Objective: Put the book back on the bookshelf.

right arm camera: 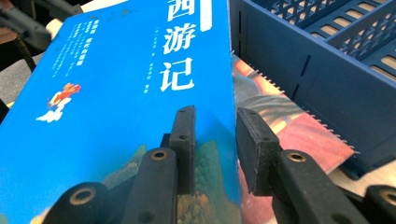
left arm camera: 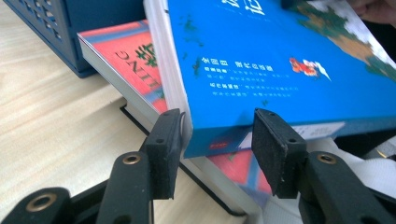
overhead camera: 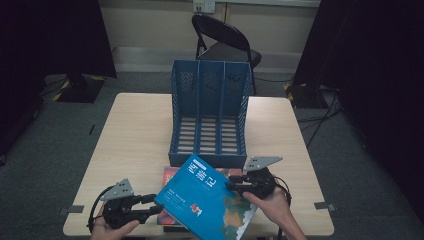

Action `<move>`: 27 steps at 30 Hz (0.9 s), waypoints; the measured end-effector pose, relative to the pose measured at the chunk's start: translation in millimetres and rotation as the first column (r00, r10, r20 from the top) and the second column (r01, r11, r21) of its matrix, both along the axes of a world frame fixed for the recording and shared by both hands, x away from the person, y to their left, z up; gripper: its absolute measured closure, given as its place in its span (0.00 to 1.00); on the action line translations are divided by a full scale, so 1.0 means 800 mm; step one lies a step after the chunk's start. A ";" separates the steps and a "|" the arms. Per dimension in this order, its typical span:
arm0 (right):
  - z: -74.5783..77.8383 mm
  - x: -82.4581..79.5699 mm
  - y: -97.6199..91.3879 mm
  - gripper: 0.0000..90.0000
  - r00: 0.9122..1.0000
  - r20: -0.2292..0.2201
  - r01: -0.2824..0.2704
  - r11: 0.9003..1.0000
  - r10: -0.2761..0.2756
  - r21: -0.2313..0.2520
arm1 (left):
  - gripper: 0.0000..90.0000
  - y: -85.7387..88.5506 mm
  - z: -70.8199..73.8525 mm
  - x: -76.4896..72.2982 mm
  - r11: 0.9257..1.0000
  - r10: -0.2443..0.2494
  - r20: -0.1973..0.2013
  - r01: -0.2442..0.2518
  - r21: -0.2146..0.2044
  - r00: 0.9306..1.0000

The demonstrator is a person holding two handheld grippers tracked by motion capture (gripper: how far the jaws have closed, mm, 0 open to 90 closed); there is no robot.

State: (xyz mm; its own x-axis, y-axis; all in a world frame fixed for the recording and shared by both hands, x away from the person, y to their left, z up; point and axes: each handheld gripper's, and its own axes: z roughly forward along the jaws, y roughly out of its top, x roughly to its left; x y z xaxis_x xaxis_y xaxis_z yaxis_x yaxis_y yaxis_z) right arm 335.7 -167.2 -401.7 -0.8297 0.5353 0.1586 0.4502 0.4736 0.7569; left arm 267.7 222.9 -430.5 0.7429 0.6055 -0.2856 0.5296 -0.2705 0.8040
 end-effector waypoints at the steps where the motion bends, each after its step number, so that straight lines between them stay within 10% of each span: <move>1: -0.001 -0.001 -0.002 0.77 1.000 0.002 0.003 1.000 -0.003 0.004 | 0.59 0.000 0.000 0.003 1.000 0.003 0.001 -0.003 -0.003 1.000; 6: -0.001 -0.010 -0.008 0.76 1.000 0.003 0.022 1.000 -0.022 0.006 | 0.61 -0.004 0.005 0.023 0.998 0.030 -0.010 -0.030 -0.060 1.000; 10: -0.003 -0.014 -0.009 0.76 1.000 0.008 0.028 0.999 -0.028 0.023 | 0.53 -0.045 0.015 0.037 0.998 0.047 0.056 -0.050 0.047 0.997; 13: -0.002 -0.014 -0.008 0.76 0.999 0.013 0.030 0.999 -0.031 0.010 | 0.57 -0.045 0.017 0.041 0.998 0.044 0.047 -0.046 0.046 0.998; 20: -0.004 -0.009 -0.012 0.76 1.000 -0.013 0.016 0.999 -0.015 0.039 | 0.62 -0.008 0.013 0.014 0.999 0.048 0.013 -0.048 -0.001 0.999; 27: -0.005 -0.009 -0.013 0.76 1.000 -0.014 0.018 0.999 -0.018 0.042 | 0.74 -0.007 -0.004 -0.008 0.998 0.023 -0.011 -0.022 0.059 1.000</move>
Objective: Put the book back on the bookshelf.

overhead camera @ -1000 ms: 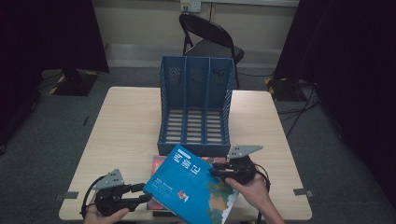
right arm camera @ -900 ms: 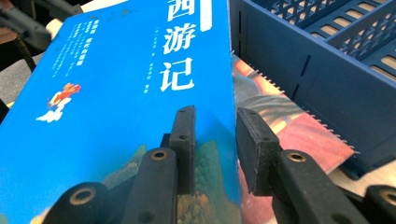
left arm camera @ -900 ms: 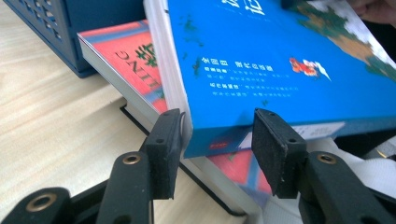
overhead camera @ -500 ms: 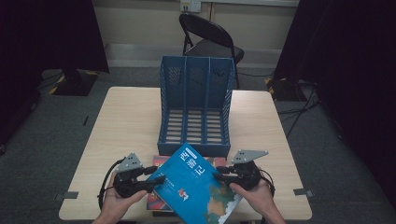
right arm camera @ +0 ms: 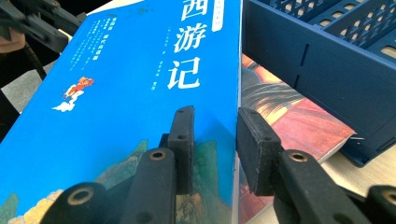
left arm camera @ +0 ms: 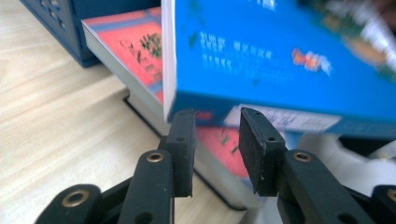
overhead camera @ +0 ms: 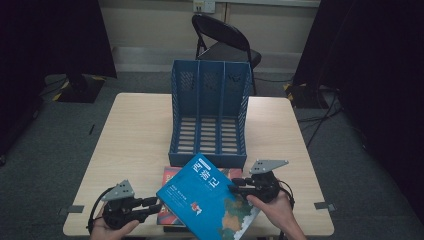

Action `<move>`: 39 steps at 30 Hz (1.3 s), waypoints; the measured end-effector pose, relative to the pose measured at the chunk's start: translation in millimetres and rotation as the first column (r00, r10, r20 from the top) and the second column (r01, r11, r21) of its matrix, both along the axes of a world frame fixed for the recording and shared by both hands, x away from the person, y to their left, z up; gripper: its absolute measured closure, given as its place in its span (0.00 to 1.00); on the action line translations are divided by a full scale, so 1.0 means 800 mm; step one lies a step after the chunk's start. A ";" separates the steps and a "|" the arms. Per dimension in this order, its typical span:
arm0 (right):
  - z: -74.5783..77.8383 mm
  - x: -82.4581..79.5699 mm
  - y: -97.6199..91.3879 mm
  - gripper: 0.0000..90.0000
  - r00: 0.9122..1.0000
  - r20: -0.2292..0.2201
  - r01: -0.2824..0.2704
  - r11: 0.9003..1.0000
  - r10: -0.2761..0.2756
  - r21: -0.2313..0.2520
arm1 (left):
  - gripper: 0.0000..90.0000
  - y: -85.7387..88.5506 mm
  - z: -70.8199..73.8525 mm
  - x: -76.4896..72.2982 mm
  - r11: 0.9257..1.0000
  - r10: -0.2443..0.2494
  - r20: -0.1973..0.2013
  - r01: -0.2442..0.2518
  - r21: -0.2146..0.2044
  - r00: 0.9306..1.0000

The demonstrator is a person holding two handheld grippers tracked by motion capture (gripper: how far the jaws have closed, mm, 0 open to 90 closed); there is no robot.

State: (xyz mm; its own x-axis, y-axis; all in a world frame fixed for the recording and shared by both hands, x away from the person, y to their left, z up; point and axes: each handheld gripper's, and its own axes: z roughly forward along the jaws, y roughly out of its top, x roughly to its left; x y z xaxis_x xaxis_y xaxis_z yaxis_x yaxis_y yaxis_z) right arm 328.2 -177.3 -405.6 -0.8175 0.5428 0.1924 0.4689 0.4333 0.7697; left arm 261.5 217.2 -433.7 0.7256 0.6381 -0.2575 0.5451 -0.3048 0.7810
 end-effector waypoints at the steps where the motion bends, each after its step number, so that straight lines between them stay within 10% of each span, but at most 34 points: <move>1: 0.000 0.000 0.000 0.76 1.000 -0.001 -0.001 1.000 0.001 0.000 | 0.76 -0.006 -0.002 0.001 0.999 -0.014 -0.012 0.015 0.035 1.000; 30: -0.004 -0.034 -0.010 0.68 1.000 -0.004 0.024 1.000 -0.024 0.017 | 0.78 -0.010 -0.001 0.049 0.999 0.012 -0.007 -0.012 0.034 1.000; 39: -0.003 -0.026 -0.004 0.58 1.000 0.022 0.010 1.000 -0.010 0.011 | 0.59 -0.005 0.007 0.042 0.997 -0.019 -0.025 0.017 -0.080 1.000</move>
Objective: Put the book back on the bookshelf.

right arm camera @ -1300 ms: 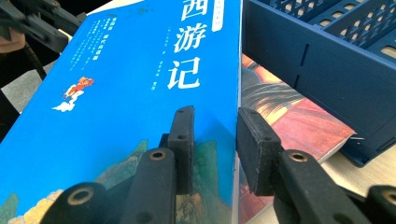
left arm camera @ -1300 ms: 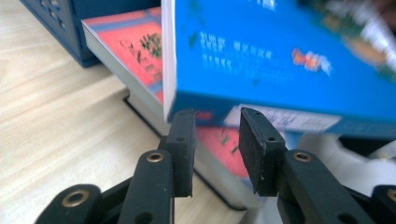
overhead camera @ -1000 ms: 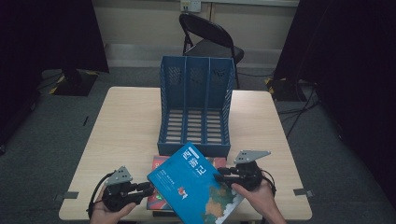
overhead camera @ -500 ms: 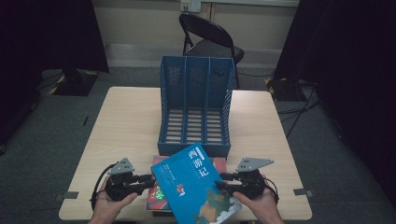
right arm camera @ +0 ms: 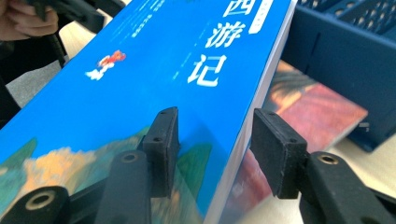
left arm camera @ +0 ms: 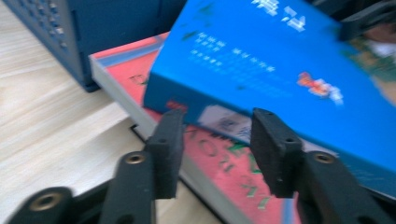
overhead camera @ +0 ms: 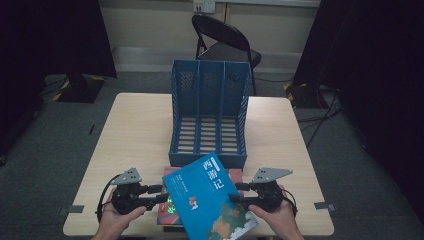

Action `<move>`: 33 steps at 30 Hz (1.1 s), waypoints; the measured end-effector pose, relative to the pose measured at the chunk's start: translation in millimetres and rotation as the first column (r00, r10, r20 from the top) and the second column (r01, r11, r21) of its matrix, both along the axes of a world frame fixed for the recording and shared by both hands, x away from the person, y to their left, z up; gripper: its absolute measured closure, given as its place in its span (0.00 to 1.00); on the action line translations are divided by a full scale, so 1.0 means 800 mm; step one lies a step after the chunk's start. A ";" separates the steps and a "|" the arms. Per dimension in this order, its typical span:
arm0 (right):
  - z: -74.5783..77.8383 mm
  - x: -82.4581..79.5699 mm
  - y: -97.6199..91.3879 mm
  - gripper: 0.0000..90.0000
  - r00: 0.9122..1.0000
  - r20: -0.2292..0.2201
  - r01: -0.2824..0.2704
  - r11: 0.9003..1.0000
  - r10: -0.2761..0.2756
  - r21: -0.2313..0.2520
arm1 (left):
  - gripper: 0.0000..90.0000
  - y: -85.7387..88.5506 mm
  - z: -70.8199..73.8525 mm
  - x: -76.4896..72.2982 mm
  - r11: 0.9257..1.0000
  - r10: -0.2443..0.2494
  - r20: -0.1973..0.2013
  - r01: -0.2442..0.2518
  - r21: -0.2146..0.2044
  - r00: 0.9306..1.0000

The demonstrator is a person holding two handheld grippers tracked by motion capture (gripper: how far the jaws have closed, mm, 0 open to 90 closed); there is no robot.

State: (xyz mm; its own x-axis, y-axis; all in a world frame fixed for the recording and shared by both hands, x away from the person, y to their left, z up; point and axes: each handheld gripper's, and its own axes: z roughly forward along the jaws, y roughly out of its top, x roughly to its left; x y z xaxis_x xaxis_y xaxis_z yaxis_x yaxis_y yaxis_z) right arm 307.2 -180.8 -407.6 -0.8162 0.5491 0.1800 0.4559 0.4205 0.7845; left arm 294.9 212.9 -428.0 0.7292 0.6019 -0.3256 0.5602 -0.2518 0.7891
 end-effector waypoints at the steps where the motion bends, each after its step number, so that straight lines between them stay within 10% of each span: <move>1: 0.001 0.003 0.002 0.56 1.000 0.006 0.001 1.000 -0.001 -0.001 | 0.58 -0.001 0.002 -0.001 1.000 -0.001 -0.001 0.001 -0.008 1.000; 10: -0.003 0.040 0.020 0.53 1.000 0.002 -0.011 1.000 0.011 0.019 | 0.49 -0.010 -0.003 0.005 0.999 0.008 -0.036 -0.009 -0.036 0.999; 33: -0.007 -0.013 0.002 0.50 0.997 0.019 0.076 0.997 -0.076 0.021 | 0.40 -0.056 0.007 0.052 1.000 -0.004 -0.013 0.004 0.028 1.000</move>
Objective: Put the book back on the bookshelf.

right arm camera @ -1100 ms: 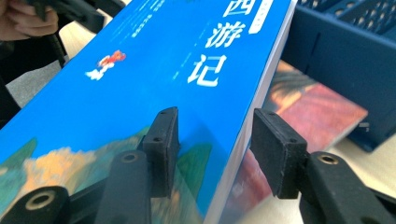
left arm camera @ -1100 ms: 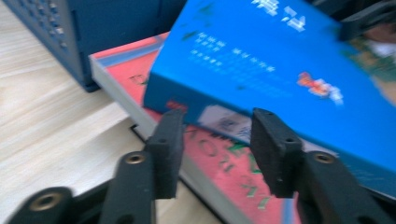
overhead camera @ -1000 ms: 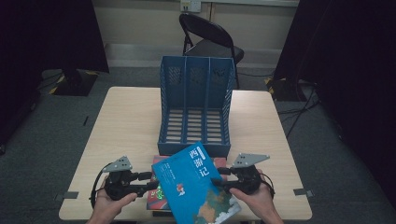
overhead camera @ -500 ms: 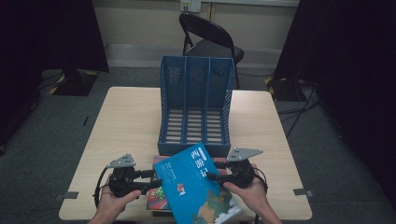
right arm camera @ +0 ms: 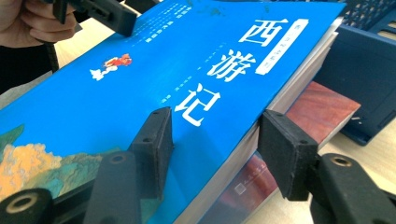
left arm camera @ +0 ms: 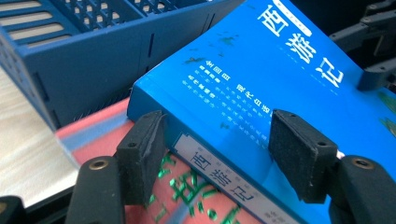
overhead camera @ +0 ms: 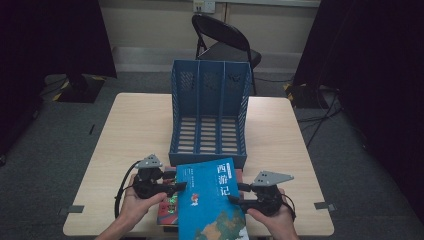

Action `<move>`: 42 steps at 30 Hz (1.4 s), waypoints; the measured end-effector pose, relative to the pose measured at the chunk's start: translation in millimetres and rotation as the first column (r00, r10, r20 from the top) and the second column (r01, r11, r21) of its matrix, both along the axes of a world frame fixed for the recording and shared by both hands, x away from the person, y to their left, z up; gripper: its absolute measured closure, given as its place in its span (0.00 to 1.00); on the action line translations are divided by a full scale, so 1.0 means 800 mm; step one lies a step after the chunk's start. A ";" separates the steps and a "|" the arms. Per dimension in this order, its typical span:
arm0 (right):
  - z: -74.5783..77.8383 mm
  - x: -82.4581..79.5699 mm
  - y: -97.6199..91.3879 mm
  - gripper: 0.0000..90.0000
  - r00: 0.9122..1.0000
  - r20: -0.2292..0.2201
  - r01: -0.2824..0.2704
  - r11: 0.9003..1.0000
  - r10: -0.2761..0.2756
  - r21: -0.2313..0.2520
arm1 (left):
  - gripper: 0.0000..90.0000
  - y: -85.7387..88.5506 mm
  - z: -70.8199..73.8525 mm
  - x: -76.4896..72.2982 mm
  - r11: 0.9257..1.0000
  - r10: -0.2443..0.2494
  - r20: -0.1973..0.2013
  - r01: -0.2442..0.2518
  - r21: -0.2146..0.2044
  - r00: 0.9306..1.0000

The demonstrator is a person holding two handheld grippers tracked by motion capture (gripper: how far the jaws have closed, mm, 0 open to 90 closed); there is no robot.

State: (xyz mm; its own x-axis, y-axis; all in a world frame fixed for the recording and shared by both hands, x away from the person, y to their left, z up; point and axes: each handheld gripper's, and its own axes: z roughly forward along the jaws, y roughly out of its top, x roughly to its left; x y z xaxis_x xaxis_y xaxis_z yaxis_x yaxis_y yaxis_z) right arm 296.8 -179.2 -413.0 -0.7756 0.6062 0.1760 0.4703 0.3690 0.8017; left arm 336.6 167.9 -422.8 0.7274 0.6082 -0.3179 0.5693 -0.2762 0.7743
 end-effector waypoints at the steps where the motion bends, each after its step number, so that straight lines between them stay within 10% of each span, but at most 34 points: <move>1: 0.000 -0.003 0.000 0.47 1.000 0.000 0.011 1.000 -0.011 0.003 | 0.41 -0.001 0.000 0.002 1.000 -0.002 -0.002 0.002 -0.003 1.000; 16: 0.000 0.035 0.028 0.24 0.996 0.041 0.076 0.996 -0.074 -0.043 | 0.44 -0.002 0.000 -0.016 1.000 -0.014 0.081 0.012 0.016 0.997; 23: -0.006 0.033 0.025 0.24 0.994 -0.028 0.107 0.994 -0.107 0.002 | 0.45 -0.007 0.004 -0.015 0.999 -0.003 0.091 0.000 0.039 0.996; 30: 0.001 0.018 0.026 0.25 0.994 0.021 0.105 0.993 -0.104 -0.051 | 0.47 -0.013 0.003 -0.010 1.000 -0.003 0.088 0.001 0.029 0.996; 42: -0.010 0.029 0.014 0.25 0.985 -0.118 0.134 0.990 -0.128 0.042 | 0.44 -0.009 -0.004 -0.012 1.000 -0.009 0.088 0.009 -0.006 0.996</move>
State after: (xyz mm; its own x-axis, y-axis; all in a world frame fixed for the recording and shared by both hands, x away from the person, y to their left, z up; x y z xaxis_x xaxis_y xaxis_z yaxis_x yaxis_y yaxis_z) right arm 319.6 -168.2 -420.9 -0.6629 0.6895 0.2919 0.6021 0.2592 0.7551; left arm 327.3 160.9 -425.8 0.7581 0.5997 -0.2564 0.4966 -0.2759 0.8230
